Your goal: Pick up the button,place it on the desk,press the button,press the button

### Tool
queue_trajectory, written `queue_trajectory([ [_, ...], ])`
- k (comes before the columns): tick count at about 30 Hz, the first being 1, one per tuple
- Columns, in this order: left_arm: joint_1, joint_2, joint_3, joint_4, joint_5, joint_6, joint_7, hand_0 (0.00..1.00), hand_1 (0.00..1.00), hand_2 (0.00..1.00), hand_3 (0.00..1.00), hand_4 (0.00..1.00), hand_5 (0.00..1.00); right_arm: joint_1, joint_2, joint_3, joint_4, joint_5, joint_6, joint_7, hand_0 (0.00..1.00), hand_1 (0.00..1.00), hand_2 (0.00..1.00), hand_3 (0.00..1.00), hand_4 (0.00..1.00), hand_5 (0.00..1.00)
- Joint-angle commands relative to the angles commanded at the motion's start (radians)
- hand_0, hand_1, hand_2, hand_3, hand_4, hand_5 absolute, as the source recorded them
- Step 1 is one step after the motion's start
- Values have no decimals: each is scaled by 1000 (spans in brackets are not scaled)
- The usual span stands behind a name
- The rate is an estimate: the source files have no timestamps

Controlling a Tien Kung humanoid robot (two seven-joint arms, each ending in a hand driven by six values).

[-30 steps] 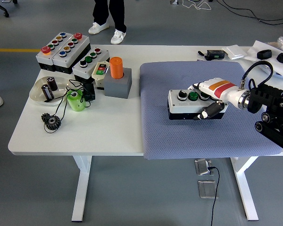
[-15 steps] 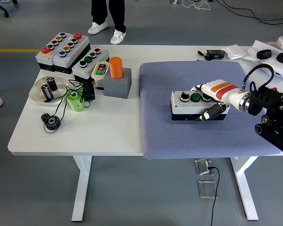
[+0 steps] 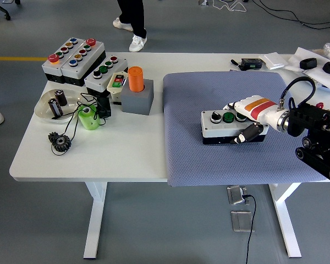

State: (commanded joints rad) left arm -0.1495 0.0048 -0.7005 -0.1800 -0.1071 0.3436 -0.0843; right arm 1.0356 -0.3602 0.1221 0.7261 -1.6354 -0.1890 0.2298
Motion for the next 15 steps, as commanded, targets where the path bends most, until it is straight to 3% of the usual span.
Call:
queue_trajectory([
  [5,-5,1,3,0,-2,-1,1,655,701,723,493,317,951,1,-4,7,-1,-6,11,-21,603,581,655,719,613,150],
  [6,-6,1,1,0,-1,0,1,655,701,723,493,316,949,0,-6,9,-1,-5,11,-20,678,630,754,793,708,217],
  [11,-6,1,-1,0,-2,0,0,655,701,723,493,316,949,-3,-15,10,4,3,9,-10,678,630,754,793,708,217],
  [12,-6,1,0,0,-2,0,0,655,701,723,493,318,951,-4,-15,10,4,4,11,-9,758,722,869,890,786,250],
  [15,-6,1,0,0,-1,-1,0,655,701,723,493,318,951,-4,-17,10,7,7,27,-17,758,722,869,890,786,250],
])
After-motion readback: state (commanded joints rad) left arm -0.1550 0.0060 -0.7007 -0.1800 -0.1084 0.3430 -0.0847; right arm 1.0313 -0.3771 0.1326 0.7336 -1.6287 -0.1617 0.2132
